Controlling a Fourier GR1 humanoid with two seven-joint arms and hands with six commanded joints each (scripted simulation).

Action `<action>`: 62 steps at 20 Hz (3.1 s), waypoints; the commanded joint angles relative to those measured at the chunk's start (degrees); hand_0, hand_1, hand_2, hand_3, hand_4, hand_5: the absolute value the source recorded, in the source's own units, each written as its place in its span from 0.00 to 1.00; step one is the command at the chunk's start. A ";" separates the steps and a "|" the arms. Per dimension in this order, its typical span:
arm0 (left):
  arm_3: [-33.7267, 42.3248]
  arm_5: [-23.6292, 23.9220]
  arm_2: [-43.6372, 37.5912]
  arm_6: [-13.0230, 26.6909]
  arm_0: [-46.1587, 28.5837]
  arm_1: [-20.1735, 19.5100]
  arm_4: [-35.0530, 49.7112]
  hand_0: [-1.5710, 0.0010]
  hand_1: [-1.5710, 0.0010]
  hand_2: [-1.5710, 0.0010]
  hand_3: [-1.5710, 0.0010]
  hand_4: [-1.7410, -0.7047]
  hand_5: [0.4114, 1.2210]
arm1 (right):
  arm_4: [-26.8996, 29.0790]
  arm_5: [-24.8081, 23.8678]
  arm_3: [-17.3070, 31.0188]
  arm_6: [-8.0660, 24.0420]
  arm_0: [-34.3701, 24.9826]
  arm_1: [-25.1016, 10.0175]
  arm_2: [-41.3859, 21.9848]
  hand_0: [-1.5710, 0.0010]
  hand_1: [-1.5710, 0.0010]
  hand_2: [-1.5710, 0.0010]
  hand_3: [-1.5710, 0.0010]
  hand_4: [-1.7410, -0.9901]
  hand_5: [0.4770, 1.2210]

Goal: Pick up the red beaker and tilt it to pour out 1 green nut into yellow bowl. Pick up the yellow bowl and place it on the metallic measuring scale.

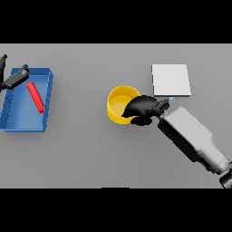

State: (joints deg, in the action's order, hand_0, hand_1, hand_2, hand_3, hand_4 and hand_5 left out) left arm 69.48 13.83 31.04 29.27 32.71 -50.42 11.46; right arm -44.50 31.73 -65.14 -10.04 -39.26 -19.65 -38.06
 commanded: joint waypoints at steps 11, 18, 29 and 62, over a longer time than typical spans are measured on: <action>1.16 0.12 0.54 0.23 0.01 -0.05 -0.38 1.00 1.00 1.00 1.00 0.91 0.38 | 4.91 6.10 -12.19 5.90 -1.78 -6.13 4.90 0.01 0.01 0.02 0.15 0.02 1.00; 0.16 0.20 0.68 0.03 0.83 0.11 -1.11 1.00 1.00 1.00 1.00 0.91 0.39 | 7.60 7.91 -15.81 9.83 -3.47 -8.31 6.65 0.00 0.00 0.00 0.21 0.03 1.00; 5.07 0.98 0.77 5.09 0.06 -1.58 -0.50 1.00 1.00 1.00 1.00 0.89 0.43 | 5.99 -1.38 0.10 7.24 -7.70 -13.48 11.40 0.00 0.00 0.00 0.23 0.03 1.00; 1.33 0.36 1.53 4.93 1.77 -0.24 -0.47 1.00 1.00 1.00 1.00 0.90 0.40 | 4.74 -12.28 34.64 -0.78 -14.94 -7.52 10.69 0.87 0.88 0.79 0.68 0.49 0.39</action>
State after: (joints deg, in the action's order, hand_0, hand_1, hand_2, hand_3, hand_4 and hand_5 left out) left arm 70.80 14.19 32.57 34.20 34.48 -50.67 10.99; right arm -39.77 19.45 -30.50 -10.79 -54.20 -27.16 -27.37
